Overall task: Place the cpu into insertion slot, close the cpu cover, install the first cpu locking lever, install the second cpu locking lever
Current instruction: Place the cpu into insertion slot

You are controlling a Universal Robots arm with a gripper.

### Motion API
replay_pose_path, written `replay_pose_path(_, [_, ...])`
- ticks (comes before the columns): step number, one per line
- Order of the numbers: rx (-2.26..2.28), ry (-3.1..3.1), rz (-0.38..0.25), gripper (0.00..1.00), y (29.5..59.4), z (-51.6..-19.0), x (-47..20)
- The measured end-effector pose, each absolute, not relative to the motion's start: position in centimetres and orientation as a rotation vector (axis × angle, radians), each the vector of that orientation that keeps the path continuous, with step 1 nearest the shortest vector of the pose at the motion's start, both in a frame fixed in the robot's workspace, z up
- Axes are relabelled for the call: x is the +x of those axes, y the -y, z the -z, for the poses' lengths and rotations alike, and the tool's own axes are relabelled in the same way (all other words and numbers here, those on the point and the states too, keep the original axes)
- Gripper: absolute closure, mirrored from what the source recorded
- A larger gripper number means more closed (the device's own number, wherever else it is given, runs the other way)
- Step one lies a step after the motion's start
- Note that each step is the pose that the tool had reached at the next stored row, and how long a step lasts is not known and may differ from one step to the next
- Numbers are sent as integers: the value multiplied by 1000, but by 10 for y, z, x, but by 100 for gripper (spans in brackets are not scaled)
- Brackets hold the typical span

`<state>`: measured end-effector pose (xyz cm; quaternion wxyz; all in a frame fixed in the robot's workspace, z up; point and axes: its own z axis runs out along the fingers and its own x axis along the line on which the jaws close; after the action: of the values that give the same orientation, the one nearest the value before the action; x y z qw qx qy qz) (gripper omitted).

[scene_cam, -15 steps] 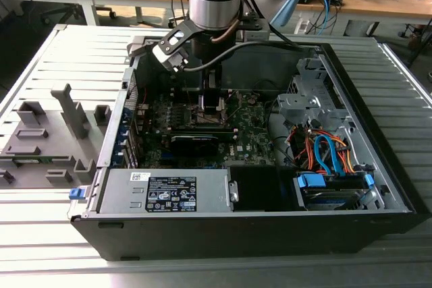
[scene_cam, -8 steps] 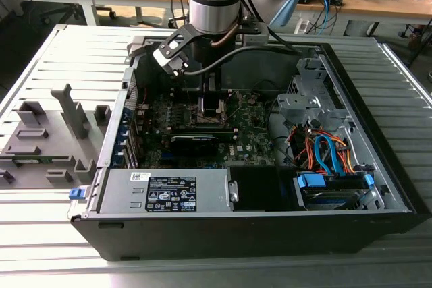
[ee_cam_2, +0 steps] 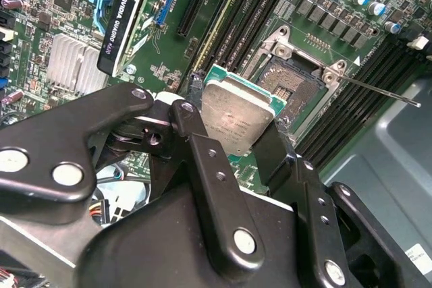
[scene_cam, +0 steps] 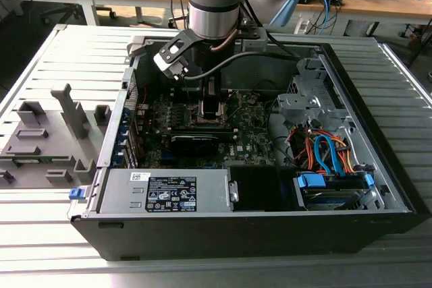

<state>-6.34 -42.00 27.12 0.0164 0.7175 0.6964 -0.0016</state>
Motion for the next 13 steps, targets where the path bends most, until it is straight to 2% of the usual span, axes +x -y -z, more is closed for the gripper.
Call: replay_pose_path(13, [2231, -2165, 5, 46, 418, -264, -63])
